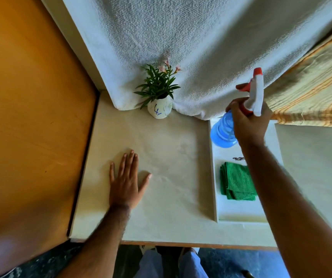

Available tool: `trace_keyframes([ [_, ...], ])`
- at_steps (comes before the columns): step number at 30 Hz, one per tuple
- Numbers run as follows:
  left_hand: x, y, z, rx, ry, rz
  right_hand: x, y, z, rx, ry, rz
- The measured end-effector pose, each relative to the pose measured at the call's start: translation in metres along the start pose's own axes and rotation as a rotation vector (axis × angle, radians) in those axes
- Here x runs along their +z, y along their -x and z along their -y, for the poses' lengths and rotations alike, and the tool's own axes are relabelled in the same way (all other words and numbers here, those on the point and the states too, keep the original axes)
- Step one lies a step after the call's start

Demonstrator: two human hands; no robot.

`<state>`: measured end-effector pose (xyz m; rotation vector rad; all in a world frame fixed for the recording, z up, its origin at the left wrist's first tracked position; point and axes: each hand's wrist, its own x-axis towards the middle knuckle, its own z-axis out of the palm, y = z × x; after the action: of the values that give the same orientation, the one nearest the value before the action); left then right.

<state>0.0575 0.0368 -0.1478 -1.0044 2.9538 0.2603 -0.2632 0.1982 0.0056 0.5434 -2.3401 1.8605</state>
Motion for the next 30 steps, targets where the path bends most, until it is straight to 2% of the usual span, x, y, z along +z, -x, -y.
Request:
trace_keyframes([
  [6,0.001,-0.001,0.0,-0.009,-0.005,0.012,-0.016,-0.018,-0.048,-0.068,0.067,0.022],
  [18,0.007,-0.002,0.005,-0.006,-0.009,0.011,-0.02,-0.013,-0.08,-0.002,-0.015,0.044],
  [22,0.008,-0.002,0.005,-0.002,0.016,-0.006,-0.033,0.009,-0.071,0.11,0.103,0.088],
  [25,0.009,-0.002,0.004,-0.004,0.026,-0.018,-0.062,0.049,-0.075,0.049,0.241,0.108],
  [27,0.008,-0.001,0.003,-0.006,0.023,-0.022,-0.087,0.084,-0.081,-0.046,0.42,0.2],
  [30,0.006,-0.001,0.0,-0.007,0.024,-0.028,-0.124,0.128,-0.097,-0.179,0.694,0.571],
])
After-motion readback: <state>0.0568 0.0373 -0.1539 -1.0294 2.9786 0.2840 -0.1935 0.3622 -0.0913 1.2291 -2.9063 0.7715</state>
